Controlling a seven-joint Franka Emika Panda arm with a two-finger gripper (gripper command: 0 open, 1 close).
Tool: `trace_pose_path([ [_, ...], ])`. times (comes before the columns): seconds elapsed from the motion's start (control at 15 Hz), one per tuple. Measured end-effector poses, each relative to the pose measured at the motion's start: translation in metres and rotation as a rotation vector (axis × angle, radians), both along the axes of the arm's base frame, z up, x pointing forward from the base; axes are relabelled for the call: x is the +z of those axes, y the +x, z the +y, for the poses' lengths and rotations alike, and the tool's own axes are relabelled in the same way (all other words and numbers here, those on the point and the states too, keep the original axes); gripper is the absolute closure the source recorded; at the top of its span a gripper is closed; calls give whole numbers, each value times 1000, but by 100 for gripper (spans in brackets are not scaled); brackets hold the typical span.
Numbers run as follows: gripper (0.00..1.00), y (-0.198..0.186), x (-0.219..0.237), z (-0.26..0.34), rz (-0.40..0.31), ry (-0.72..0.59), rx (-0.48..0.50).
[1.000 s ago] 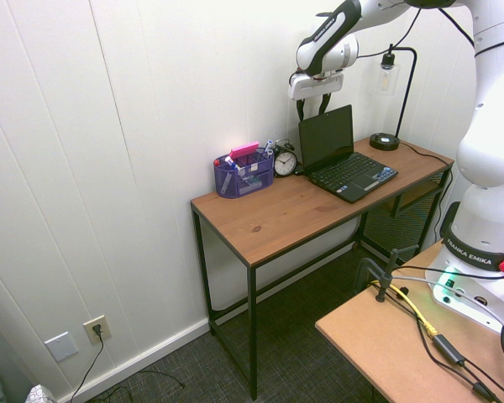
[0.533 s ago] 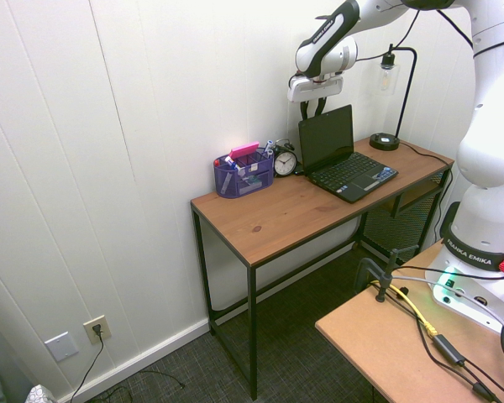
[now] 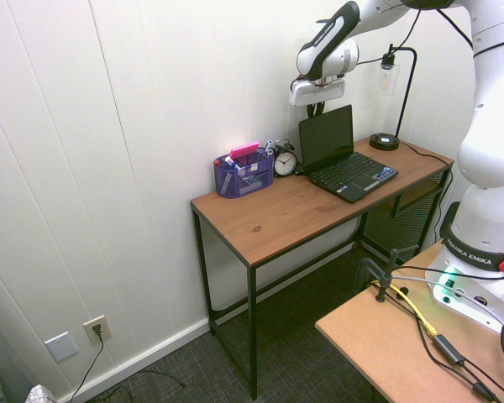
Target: Close the laptop lid
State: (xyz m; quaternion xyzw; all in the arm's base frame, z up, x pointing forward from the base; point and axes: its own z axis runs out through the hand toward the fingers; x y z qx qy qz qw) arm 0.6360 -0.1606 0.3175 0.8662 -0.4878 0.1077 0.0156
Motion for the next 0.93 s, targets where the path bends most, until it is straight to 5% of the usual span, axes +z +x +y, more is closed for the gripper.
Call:
trace_pose_path([
  [0.93, 100, -120, -77, -25, 69, 66, -141],
])
